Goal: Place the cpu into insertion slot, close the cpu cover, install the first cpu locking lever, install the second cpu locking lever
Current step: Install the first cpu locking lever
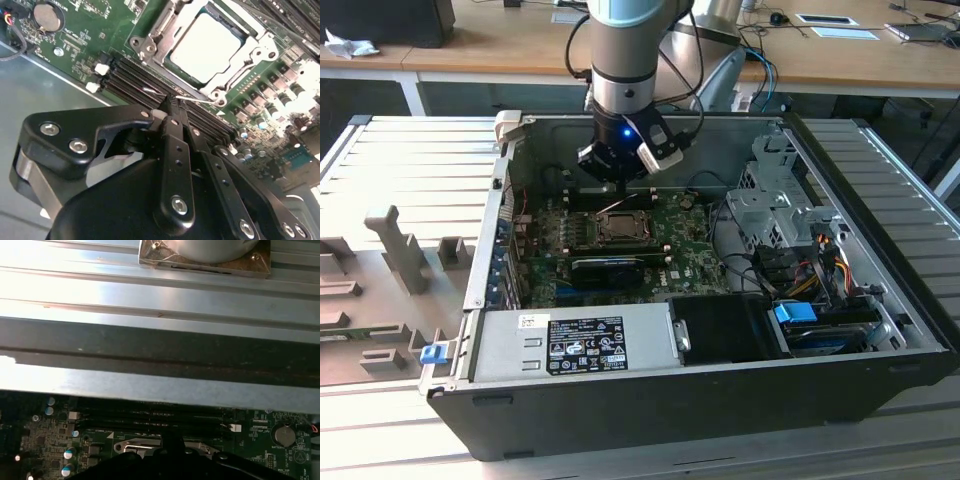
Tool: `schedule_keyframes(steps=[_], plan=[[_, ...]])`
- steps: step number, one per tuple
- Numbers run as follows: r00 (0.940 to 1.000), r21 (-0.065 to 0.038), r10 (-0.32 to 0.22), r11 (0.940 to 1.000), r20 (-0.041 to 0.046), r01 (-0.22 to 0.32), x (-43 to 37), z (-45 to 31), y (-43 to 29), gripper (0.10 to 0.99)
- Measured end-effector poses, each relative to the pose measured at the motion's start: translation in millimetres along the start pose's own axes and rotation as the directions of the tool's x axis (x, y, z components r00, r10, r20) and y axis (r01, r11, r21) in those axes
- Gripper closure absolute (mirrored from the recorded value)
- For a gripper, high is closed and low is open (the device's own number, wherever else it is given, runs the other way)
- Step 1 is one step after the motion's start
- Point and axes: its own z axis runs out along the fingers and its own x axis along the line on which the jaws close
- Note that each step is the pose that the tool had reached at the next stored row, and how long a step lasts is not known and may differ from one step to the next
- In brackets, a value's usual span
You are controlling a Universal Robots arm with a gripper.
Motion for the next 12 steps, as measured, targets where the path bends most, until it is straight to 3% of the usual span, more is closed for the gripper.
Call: schedule_keyframes(steps=[12], plan=[[1.0, 0.004, 0.006, 1.0, 0.0005, -0.006, -10.5, 13.2, -0.8, 0.98]])
